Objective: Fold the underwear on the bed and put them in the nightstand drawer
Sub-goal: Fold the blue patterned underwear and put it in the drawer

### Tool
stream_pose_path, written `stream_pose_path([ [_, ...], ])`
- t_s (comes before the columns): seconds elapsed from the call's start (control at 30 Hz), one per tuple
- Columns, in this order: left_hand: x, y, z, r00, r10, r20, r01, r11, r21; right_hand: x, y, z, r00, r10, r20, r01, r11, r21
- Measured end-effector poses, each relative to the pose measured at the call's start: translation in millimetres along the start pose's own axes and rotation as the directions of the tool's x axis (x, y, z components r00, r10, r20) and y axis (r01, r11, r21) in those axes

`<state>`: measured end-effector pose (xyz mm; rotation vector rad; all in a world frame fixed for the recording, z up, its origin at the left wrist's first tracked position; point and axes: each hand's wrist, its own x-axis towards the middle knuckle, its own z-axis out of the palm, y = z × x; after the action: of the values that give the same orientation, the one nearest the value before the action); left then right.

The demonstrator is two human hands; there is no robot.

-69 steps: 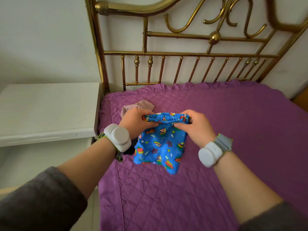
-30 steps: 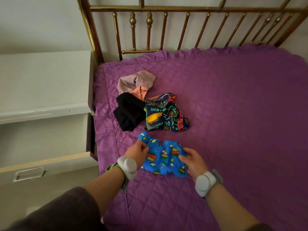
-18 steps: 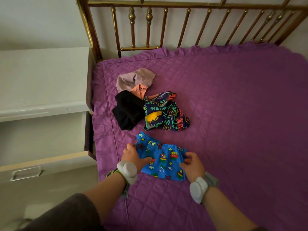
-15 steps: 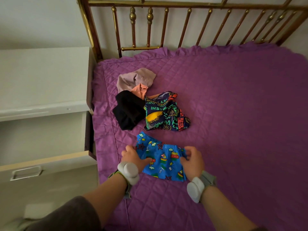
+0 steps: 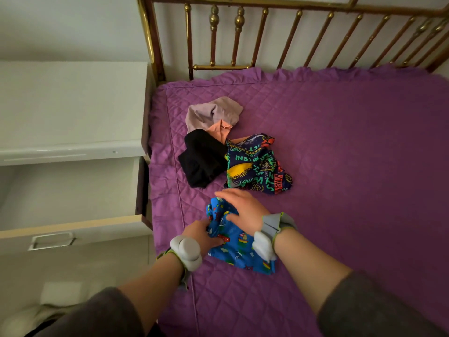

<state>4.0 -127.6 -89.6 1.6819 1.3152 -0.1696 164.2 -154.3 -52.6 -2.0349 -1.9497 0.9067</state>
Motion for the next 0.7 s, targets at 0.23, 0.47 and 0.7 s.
stream_pose_path([
  [0.23, 5.7, -7.6, -33.7, 0.991, 0.126, -0.048, -0.111, 0.965, 0.238, 27.9, -10.3, 7.6, 0.999, 0.049, -0.011, -0.049, 0.999, 0.001],
  [0.47, 1.4, -11.6, -22.1, 0.969, 0.182, -0.164, -0.123, 0.940, 0.320, 26.6, -4.9, -1.9, 0.995, -0.086, -0.050, 0.075, 0.978, -0.195],
  [0.7, 3.7, -17.6, -15.9, 0.961, 0.247, -0.127, -0.167, 0.879, 0.446, 35.7, -11.8, -14.9, 0.952, -0.107, 0.288, 0.209, 0.913, -0.352],
])
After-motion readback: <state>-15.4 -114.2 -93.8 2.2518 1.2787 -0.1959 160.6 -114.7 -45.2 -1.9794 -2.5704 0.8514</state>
